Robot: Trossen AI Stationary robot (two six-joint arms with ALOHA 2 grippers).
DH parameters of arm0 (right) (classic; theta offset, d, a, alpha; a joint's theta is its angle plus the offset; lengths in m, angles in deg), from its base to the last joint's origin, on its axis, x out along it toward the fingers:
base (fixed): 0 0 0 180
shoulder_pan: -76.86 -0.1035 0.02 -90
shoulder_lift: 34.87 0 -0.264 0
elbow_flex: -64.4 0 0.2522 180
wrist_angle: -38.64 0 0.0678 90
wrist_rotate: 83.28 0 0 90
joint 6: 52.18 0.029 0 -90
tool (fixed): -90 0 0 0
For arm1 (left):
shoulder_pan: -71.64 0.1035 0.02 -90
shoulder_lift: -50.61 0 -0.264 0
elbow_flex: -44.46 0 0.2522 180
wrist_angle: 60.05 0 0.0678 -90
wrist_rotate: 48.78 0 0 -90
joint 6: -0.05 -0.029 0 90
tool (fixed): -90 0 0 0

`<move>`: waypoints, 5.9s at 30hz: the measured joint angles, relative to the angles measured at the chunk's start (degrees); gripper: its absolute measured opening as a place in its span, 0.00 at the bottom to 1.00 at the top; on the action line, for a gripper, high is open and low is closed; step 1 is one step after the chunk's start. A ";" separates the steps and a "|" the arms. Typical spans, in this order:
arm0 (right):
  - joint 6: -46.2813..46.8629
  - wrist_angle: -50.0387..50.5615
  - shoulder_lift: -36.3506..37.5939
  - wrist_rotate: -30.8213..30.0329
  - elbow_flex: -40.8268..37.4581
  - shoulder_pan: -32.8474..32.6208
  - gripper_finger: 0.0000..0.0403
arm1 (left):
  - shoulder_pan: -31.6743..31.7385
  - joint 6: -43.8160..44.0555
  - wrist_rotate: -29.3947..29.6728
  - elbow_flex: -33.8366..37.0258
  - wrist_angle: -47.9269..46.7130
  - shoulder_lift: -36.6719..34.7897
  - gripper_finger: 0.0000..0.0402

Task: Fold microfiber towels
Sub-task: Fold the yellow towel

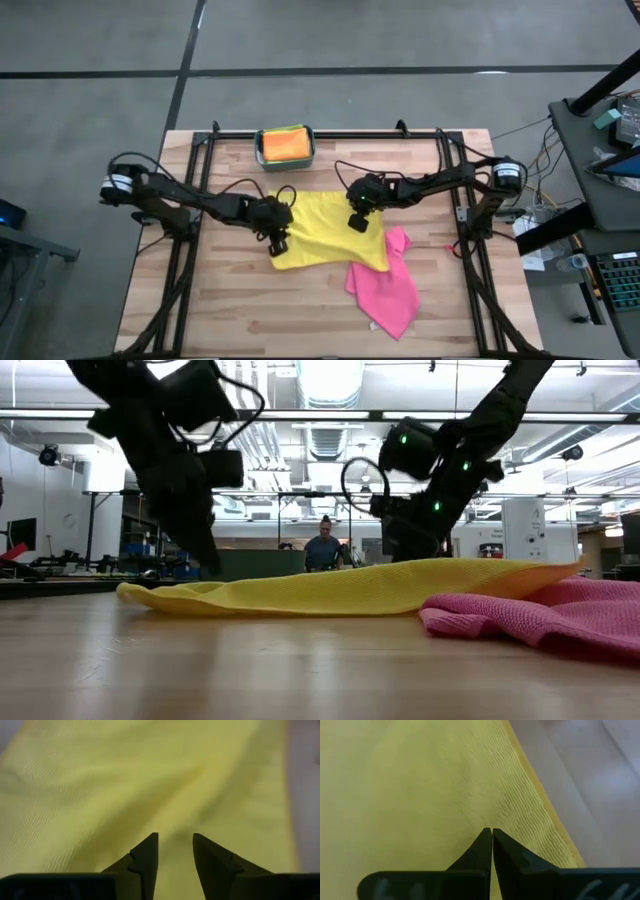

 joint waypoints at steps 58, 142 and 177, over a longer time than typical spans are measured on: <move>2.78 9.34 -1.05 7.95 10.40 -19.24 0.22 | -24.49 7.37 5.12 3.70 -20.15 -6.85 0.57; -15.22 22.32 5.20 -7.07 13.31 -5.89 0.02 | -18.14 14.50 14.70 -7.78 -42.81 -9.80 0.00; -14.40 16.34 -0.22 -15.02 13.29 -2.75 0.04 | -6.18 10.24 23.34 -0.84 -37.69 1.35 0.08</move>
